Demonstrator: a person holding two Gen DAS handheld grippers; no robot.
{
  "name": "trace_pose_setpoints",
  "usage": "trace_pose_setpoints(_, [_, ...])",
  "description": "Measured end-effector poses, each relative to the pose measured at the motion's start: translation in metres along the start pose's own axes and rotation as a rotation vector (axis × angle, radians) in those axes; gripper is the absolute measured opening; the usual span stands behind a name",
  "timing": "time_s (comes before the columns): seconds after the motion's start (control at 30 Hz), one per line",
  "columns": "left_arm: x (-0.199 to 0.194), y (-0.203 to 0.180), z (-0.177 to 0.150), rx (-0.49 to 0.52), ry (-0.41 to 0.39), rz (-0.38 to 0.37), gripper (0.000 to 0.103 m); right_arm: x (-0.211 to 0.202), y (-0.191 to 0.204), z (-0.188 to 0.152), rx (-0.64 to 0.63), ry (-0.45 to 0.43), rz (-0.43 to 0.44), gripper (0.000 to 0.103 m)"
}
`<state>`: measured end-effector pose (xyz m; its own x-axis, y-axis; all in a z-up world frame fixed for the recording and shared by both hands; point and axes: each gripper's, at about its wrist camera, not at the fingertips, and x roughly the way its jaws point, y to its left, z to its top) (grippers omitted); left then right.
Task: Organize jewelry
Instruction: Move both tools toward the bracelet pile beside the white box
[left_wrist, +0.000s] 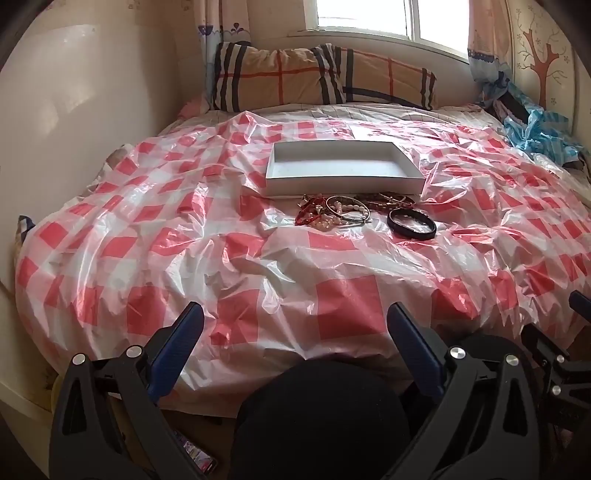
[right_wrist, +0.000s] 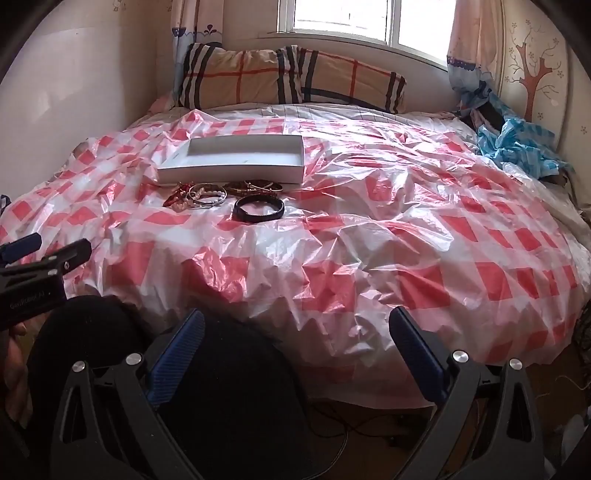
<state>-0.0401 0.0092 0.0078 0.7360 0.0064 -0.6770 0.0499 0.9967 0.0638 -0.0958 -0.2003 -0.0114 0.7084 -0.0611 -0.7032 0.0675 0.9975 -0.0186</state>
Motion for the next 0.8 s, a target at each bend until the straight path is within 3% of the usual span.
trace_pose_setpoints(0.27, [-0.002,0.009,0.008,-0.011,0.009,-0.04,0.095,-0.003,-0.003,0.007,-0.01,-0.017,0.023,0.096])
trace_pose_setpoints(0.37, [-0.02,0.011,0.025,0.05,-0.085,0.06,0.095,-0.016,-0.012,0.02,-0.017,-0.07,-0.026,0.096])
trace_pose_setpoints(0.47, [-0.037,0.013,0.042,0.077,-0.146,0.112,0.095,-0.029,-0.021,0.03,0.0,-0.111,-0.033,0.096])
trace_pose_setpoints(0.6, [-0.052,0.013,0.046,0.066,-0.127,0.097,0.095,-0.053,-0.021,0.032,-0.004,-0.188,-0.025,0.096])
trace_pose_setpoints(0.8, [-0.074,0.006,0.024,0.097,-0.092,0.094,0.095,-0.077,-0.013,0.023,-0.101,-0.174,-0.055,0.096])
